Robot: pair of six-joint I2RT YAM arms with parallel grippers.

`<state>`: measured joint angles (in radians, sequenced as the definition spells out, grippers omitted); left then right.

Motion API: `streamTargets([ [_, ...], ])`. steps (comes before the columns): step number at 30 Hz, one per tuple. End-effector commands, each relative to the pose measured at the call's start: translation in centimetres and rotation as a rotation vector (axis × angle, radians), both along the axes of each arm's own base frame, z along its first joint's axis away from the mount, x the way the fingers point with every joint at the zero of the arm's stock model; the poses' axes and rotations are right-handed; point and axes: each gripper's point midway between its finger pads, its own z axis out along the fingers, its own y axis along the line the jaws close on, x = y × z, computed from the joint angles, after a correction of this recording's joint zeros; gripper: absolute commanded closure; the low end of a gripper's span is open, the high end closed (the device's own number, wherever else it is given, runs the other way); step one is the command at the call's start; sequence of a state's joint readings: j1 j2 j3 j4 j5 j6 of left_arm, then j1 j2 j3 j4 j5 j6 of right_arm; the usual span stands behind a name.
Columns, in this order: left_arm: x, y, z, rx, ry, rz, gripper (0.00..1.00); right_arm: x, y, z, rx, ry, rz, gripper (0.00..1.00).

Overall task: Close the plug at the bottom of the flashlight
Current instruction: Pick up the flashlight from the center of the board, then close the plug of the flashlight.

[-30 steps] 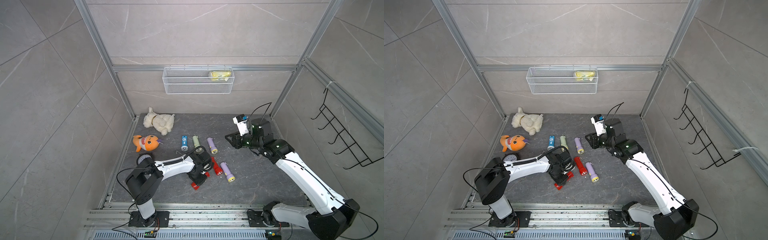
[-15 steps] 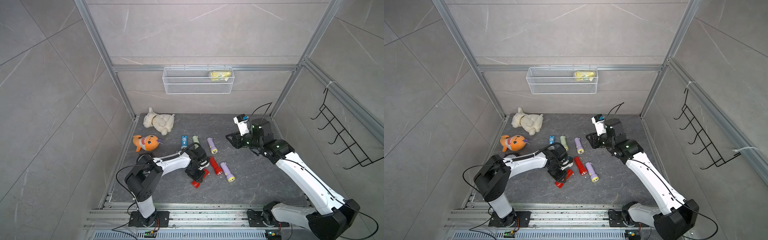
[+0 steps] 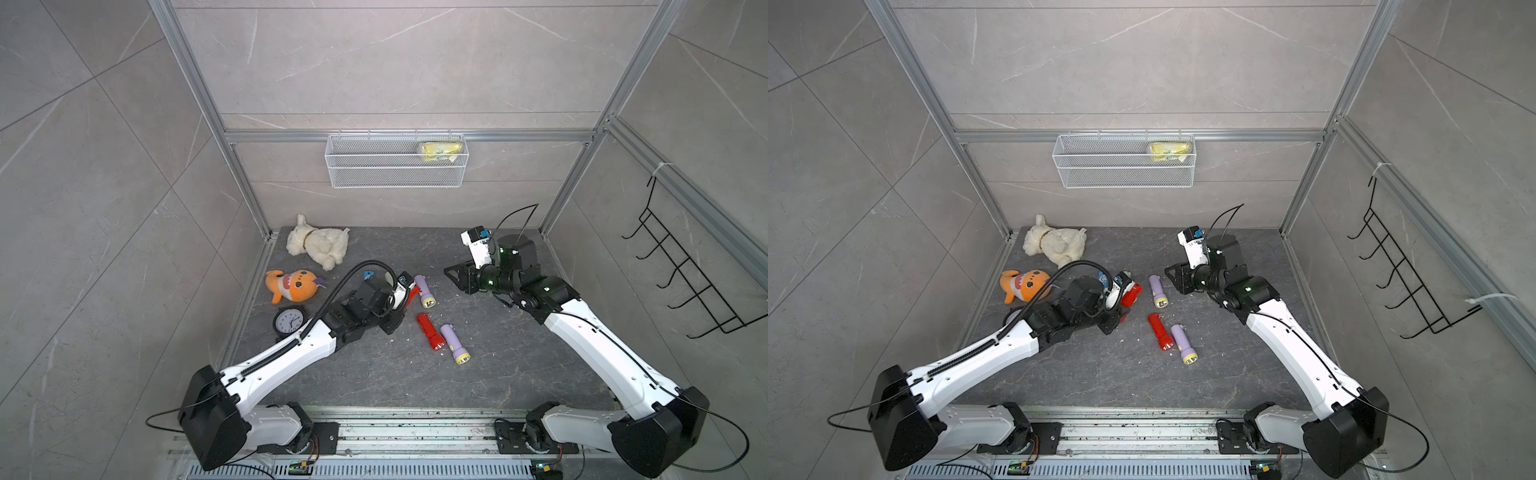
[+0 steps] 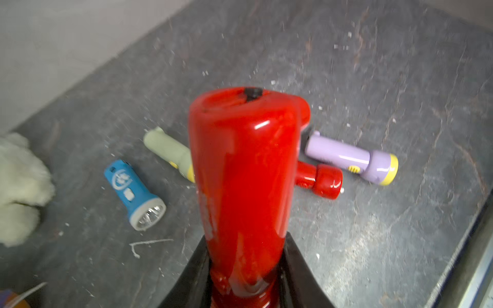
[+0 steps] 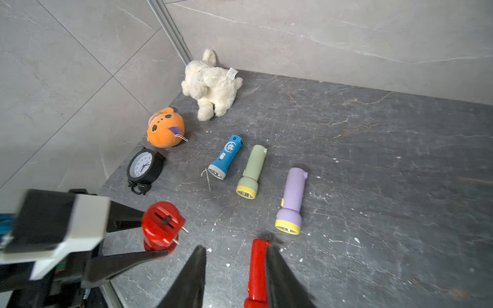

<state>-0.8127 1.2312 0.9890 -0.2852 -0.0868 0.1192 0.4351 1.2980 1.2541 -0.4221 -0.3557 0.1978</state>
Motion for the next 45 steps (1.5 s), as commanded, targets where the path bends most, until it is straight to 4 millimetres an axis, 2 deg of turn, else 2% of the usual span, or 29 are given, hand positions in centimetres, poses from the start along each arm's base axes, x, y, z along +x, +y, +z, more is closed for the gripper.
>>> streamTargets([
  [1, 1.3, 0.0, 3.9, -0.052, -0.251, -0.022, 1.0, 0.1, 1.9, 2.2, 0.112, 0.037, 0.067, 0.6],
  [4, 1.4, 1.1, 3.9, -0.015, -0.372, -0.022, 1.0, 0.3, 2.3, 3.3, 0.149, 0.052, 0.076, 0.59],
  [8, 2.4, 2.8, 3.7, 0.014, -0.466, 0.07, 1.0, 0.3, 3.5, 4.8, 0.213, 0.082, 0.108, 0.59],
  [10, 2.2, 2.8, 4.0, -0.007, -0.488, 0.064, 1.0, 0.2, 4.3, 4.7, 0.172, 0.086, 0.106, 0.59],
  [14, 2.1, 2.4, 4.3, -0.02, -0.51, 0.039, 1.0, -1.5, 6.3, 3.5, 0.013, 0.081, 0.136, 0.57],
  [18, 1.5, 2.0, 4.9, -0.051, -0.524, 0.003, 1.0, -2.3, 6.6, 2.7, 0.02, 0.124, 0.154, 0.55],
  [20, 0.6, 1.4, 5.3, -0.08, -0.522, -0.054, 1.0, -3.2, 7.3, 2.3, 0.03, 0.124, 0.214, 0.55],
  [24, -2.8, 0.1, 5.9, -0.162, -0.446, -0.261, 1.0, -5.2, 8.3, 2.5, 0.065, 0.055, 0.37, 0.55],
  [28, -6.3, 0.1, 7.4, -0.26, -0.345, -0.435, 1.0, -7.5, 9.3, 4.4, 0.13, -0.094, 0.555, 0.55],
  [30, -7.5, 0.4, 7.8, -0.282, -0.313, -0.487, 1.0, -8.2, 9.9, 5.3, 0.161, -0.146, 0.635, 0.54],
  [34, -8.6, 0.9, 7.9, -0.291, -0.278, -0.527, 1.0, -7.1, 10.3, 6.3, 0.217, -0.173, 0.662, 0.55],
  [38, -8.8, 1.1, 7.6, -0.279, -0.264, -0.536, 1.0, -6.7, 9.9, 8.5, 0.347, -0.163, 0.712, 0.55],
  [42, -8.3, 1.2, 7.2, -0.272, -0.261, -0.519, 1.0, -7.9, 9.8, 9.6, 0.363, -0.172, 0.748, 0.55],
  [45, -8.5, 1.2, 7.3, -0.275, -0.257, -0.532, 1.0, -9.0, 9.7, 9.1, 0.287, -0.191, 0.741, 0.55],
])
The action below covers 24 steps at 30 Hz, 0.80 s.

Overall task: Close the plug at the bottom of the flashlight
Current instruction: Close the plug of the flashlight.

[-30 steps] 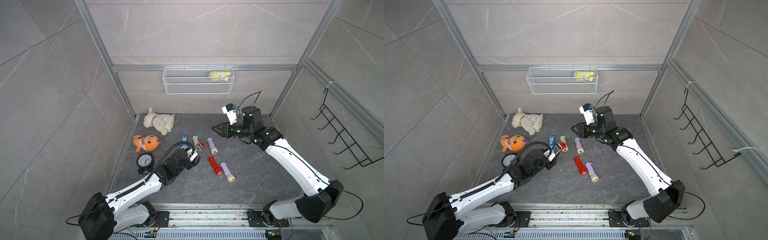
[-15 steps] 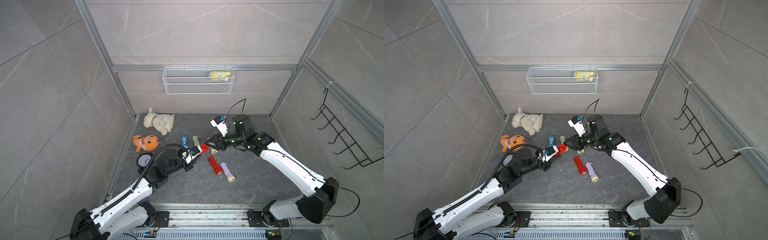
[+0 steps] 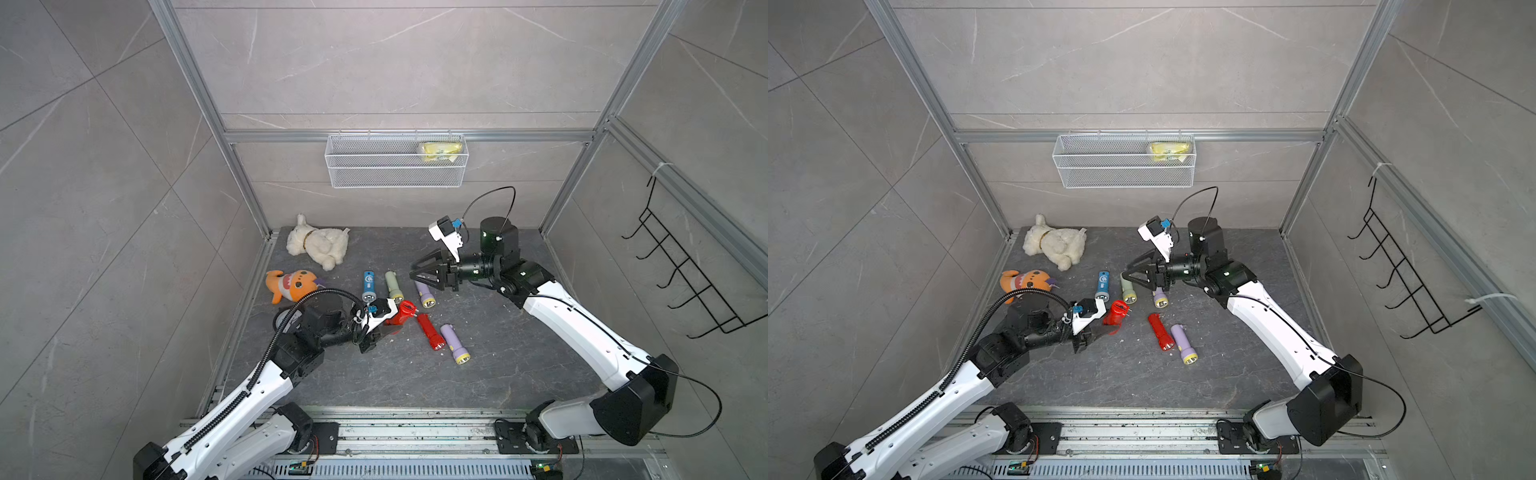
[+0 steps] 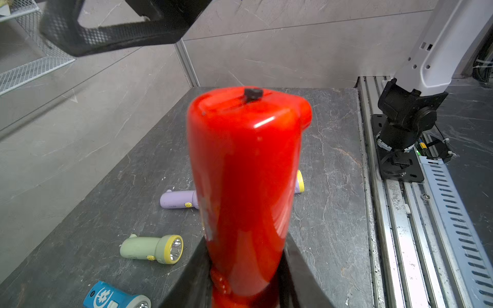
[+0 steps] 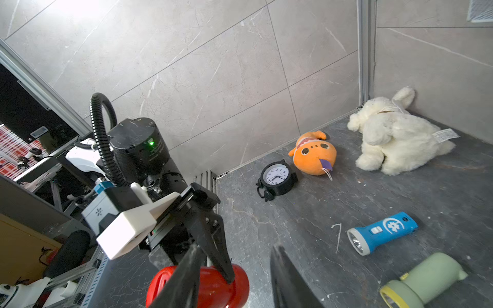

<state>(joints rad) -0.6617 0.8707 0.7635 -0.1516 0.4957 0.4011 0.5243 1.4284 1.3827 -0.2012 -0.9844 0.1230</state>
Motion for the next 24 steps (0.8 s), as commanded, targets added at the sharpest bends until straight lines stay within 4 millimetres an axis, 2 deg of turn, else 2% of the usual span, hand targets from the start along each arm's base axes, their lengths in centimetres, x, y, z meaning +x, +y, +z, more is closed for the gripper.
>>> streamTargets([
  [1, -0.9, -0.3, 2.0, -0.044, -0.028, -0.062, 1.0, -2.8, -0.1, 1.4, -0.025, -0.081, 0.052, 0.55],
  [12, -3.7, -0.7, 2.7, -0.065, 0.053, -0.236, 1.0, -6.9, -0.3, -1.1, -0.097, -0.067, 0.139, 0.56],
  [19, -5.5, -0.5, 4.6, -0.133, 0.156, -0.445, 1.0, -9.8, 0.0, -0.4, -0.006, -0.075, 0.378, 0.56],
  [24, -4.5, -0.6, 5.1, -0.149, 0.204, -0.471, 1.0, -10.3, 0.1, 0.6, 0.003, -0.097, 0.481, 0.56],
])
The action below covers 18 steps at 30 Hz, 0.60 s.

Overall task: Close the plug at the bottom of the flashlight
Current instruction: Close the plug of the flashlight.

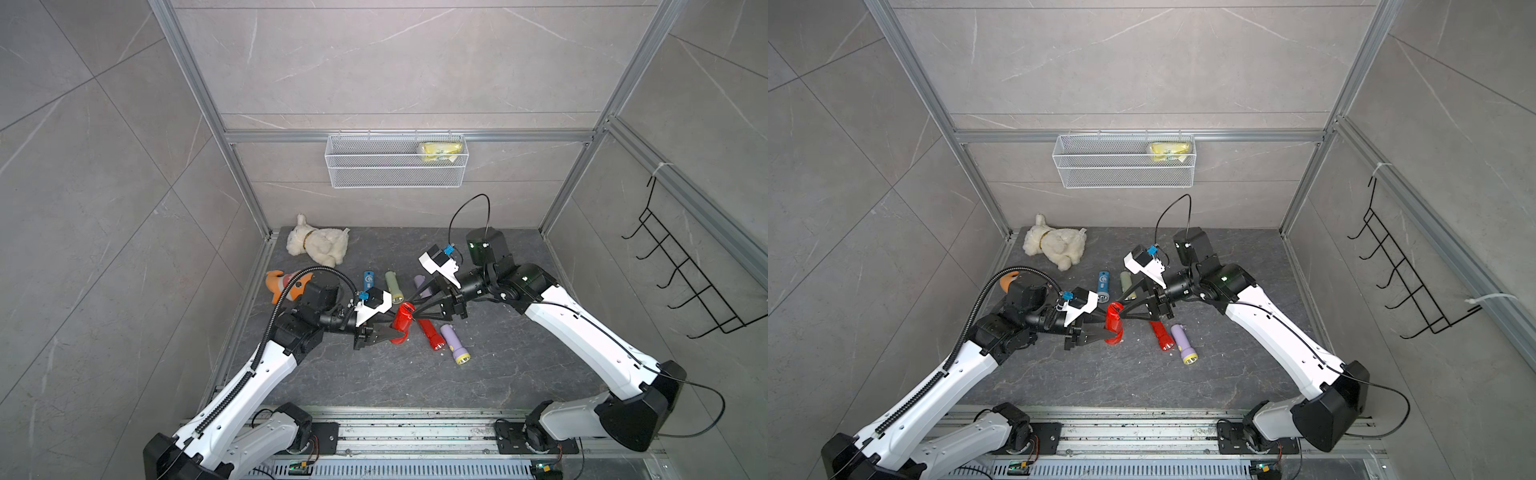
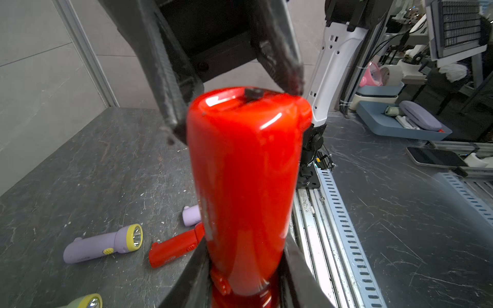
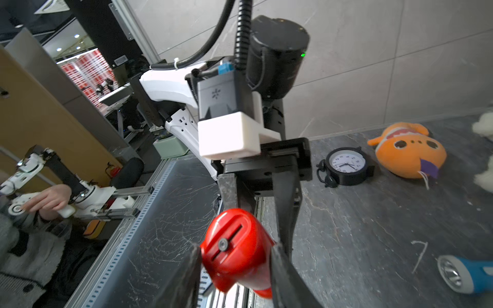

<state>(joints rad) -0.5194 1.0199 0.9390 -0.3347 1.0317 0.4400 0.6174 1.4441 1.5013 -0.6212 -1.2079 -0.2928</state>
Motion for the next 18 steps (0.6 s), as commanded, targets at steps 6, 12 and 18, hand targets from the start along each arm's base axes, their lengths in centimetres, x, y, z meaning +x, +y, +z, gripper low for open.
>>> streamTargets([
  [6, -1.0, -0.1, 2.2, -0.063, 0.009, -0.129, 1.0, -1.4, -0.4, 1.4, 0.015, -0.073, 0.121, 0.56],
  [12, -1.2, 0.1, 2.0, -0.056, 0.006, -0.119, 1.0, -1.4, -0.2, 2.2, 0.01, -0.083, 0.181, 0.56],
  [18, -1.5, 0.3, 2.0, -0.054, -0.007, -0.118, 1.0, -1.5, -0.1, 2.1, 0.001, -0.027, 0.243, 0.58],
])
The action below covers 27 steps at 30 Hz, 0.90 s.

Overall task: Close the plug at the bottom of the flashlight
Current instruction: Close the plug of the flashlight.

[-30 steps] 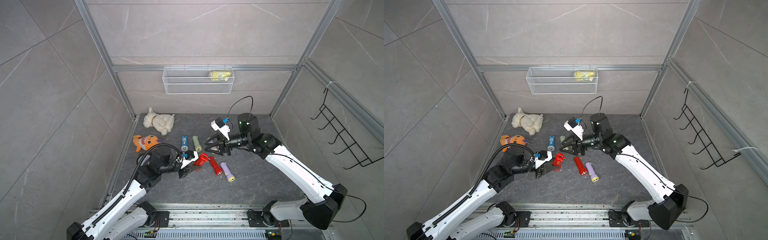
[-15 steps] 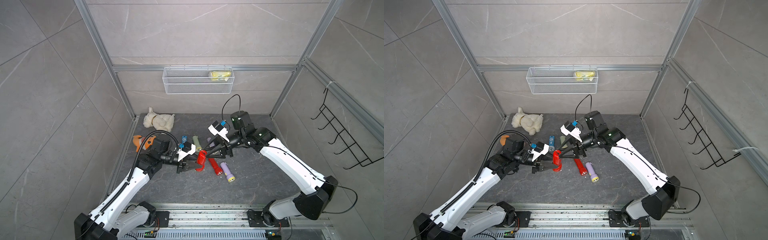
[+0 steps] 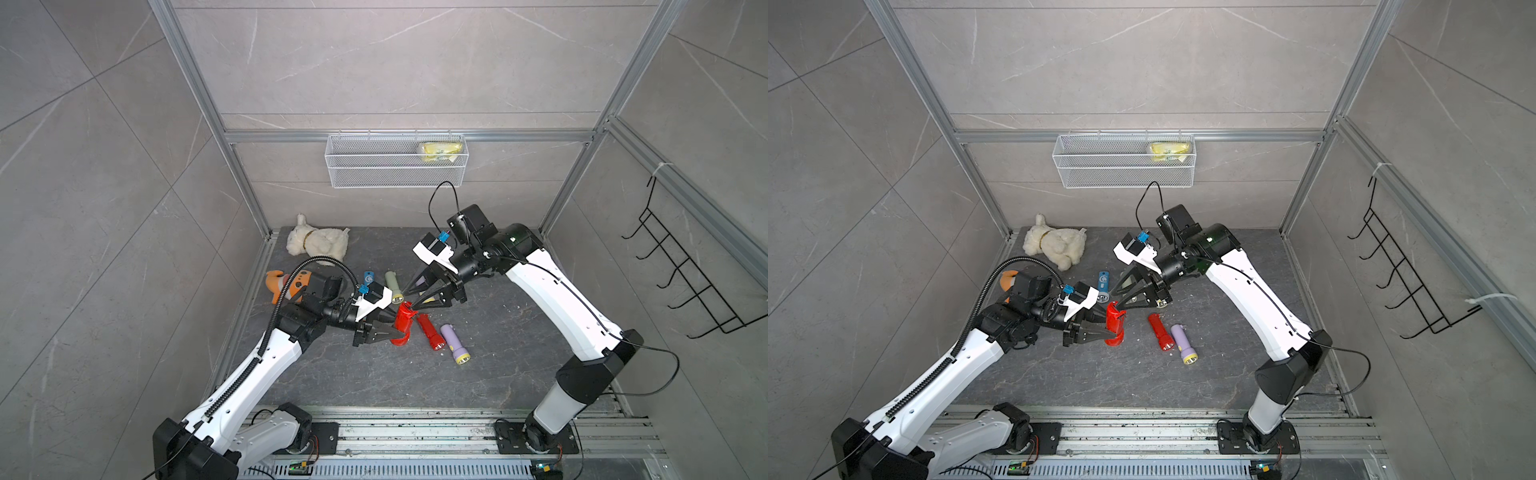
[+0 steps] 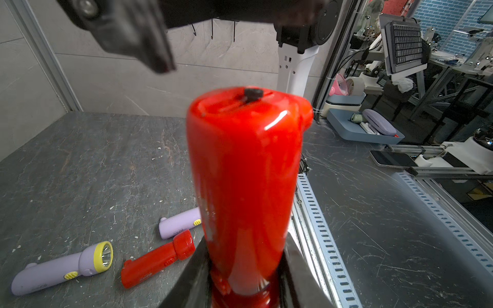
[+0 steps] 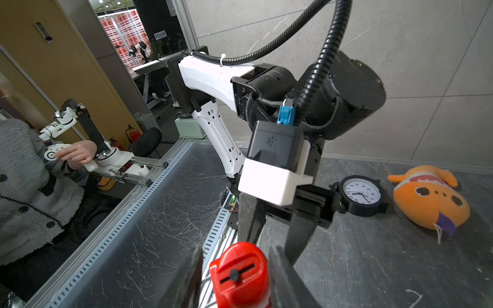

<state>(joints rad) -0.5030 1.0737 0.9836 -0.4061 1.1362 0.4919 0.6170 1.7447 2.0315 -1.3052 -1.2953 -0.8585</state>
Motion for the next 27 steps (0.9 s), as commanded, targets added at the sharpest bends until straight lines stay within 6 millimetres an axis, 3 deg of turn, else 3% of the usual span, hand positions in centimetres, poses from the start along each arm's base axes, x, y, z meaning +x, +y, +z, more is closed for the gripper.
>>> streamTargets([
  [1, -0.9, 0.4, 1.7, -0.04, -0.05, -0.031, 1.0, -1.5, -0.6, -0.4, -0.021, 0.073, 0.062, 0.58],
  [27, -0.6, 0.4, 1.3, -0.028, -0.04, -0.022, 1.0, -1.4, 0.9, -1.2, -0.062, 0.103, 0.096, 0.65],
])
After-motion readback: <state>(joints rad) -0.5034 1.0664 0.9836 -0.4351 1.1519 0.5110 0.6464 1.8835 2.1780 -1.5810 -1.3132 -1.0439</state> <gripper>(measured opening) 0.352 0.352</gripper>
